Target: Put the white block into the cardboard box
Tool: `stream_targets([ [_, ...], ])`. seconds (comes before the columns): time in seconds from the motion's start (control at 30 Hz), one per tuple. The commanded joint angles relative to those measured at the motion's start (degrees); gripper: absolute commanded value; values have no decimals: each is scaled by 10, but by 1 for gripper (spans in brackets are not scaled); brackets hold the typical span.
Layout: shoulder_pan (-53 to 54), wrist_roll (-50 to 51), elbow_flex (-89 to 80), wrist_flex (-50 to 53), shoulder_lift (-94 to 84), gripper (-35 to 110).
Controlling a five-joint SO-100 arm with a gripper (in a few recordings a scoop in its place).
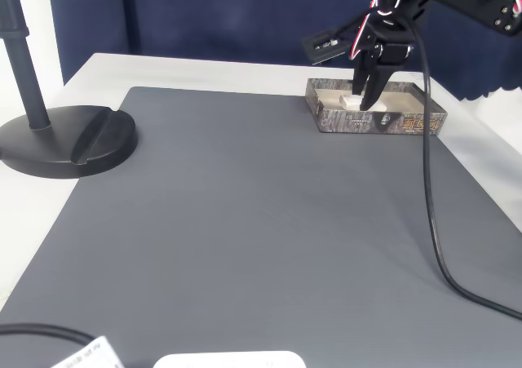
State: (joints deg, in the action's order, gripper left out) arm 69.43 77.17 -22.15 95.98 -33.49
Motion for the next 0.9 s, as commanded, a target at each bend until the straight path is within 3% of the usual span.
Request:
stream_targets([
  [0.0, 4, 8, 43, -2, -13, 11],
  [0.43, 13, 62, 57, -10, -35, 31],
  [0.7, 5, 70, 69, -8, -70, 31],
  [0.87, -8, 70, 4, -7, -140, 23],
])
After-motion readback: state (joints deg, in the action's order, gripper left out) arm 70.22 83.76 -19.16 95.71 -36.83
